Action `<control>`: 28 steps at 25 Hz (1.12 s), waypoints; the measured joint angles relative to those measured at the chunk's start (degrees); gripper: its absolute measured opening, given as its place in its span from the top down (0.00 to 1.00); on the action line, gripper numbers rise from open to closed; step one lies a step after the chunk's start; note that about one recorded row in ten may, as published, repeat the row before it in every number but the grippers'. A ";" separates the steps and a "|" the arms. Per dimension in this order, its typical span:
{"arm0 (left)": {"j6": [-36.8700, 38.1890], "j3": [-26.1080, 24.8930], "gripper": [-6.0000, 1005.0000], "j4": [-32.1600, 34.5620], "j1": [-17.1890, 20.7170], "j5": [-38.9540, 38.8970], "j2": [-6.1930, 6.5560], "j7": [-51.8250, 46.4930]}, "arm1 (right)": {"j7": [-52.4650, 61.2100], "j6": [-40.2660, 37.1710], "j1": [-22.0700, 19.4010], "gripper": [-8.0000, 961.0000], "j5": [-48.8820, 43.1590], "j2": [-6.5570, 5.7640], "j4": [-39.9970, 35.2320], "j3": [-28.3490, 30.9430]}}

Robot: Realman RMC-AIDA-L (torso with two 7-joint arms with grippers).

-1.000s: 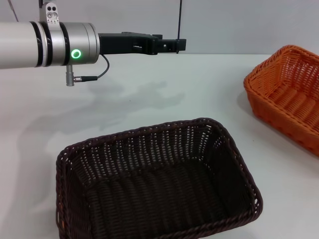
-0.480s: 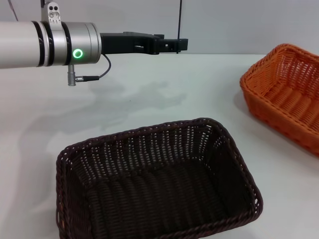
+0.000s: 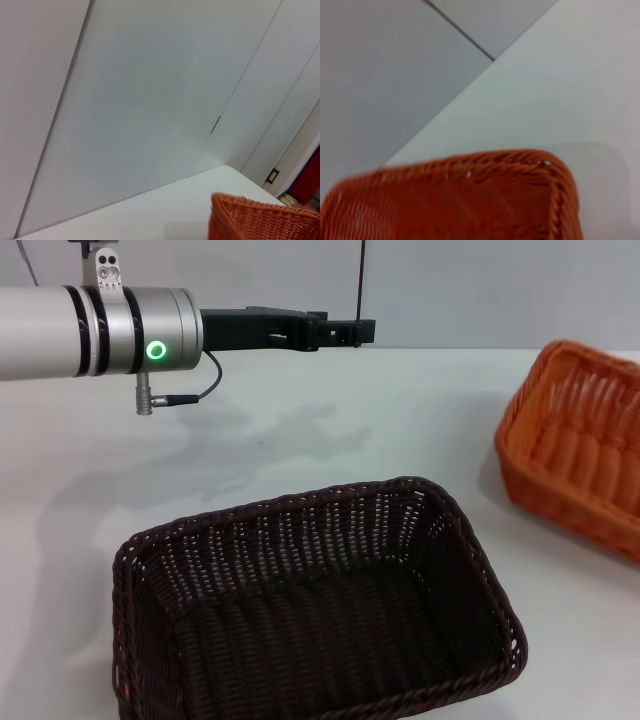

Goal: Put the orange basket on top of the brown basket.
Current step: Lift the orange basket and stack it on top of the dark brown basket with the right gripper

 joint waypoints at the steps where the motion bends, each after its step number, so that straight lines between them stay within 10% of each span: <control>1: 0.13 0.00 0.18 0.03 0.01 -0.01 -0.02 0.01 | -0.28 0.23 -0.28 0.63 0.45 0.14 0.00 0.67; 28: 2.31 -0.24 0.18 0.80 -0.47 -0.13 -0.16 0.41 | -2.29 3.95 -2.55 0.80 -1.31 -0.32 -5.53 2.22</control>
